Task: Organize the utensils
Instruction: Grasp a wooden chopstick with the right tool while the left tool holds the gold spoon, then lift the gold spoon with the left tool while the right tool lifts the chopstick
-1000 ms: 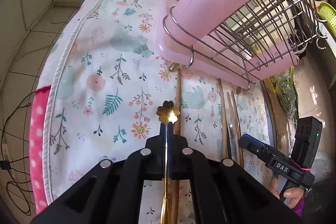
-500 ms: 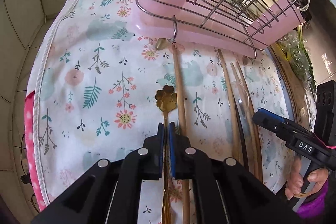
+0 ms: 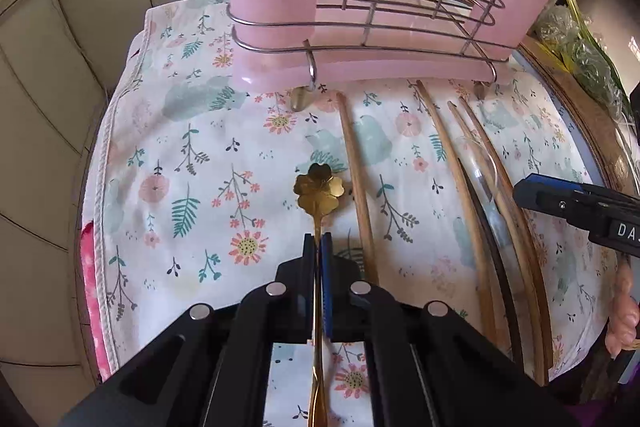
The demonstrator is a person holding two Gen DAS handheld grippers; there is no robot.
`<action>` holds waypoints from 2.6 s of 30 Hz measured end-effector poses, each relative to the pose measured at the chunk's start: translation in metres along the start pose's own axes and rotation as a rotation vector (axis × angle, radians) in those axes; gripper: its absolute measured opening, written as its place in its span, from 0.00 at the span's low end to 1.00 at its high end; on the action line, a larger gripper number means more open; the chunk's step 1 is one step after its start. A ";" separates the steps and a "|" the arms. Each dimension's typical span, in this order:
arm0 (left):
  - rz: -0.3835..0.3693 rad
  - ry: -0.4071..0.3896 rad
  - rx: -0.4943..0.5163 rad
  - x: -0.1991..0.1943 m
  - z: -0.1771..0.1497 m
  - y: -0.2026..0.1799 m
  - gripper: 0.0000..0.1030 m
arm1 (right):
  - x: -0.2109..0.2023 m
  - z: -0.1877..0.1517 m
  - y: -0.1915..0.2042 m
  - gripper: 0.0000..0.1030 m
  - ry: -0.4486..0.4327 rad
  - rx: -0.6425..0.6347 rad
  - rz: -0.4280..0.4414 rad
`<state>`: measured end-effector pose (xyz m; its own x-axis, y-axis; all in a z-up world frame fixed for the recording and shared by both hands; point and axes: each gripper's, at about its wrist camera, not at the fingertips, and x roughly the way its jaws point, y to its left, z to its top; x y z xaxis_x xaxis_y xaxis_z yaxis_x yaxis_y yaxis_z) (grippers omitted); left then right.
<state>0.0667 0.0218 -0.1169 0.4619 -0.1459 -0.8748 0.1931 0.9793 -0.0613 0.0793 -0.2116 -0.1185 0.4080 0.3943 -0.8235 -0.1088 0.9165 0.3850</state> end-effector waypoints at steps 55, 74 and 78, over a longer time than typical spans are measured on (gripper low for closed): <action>-0.100 -0.447 -0.156 -0.149 0.012 0.013 0.01 | -0.110 0.014 0.056 0.06 -0.420 -0.112 -0.092; -0.145 -0.728 -0.178 -0.237 0.097 0.023 0.01 | -0.244 0.095 0.060 0.06 -0.755 -0.153 0.001; -0.128 -0.769 -0.192 -0.243 0.117 0.027 0.01 | -0.258 0.111 0.064 0.06 -0.808 -0.179 -0.035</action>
<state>0.0613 0.0666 0.1502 0.9269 -0.2460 -0.2835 0.1648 0.9453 -0.2814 0.0680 -0.2623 0.1650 0.9319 0.2585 -0.2544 -0.1994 0.9510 0.2362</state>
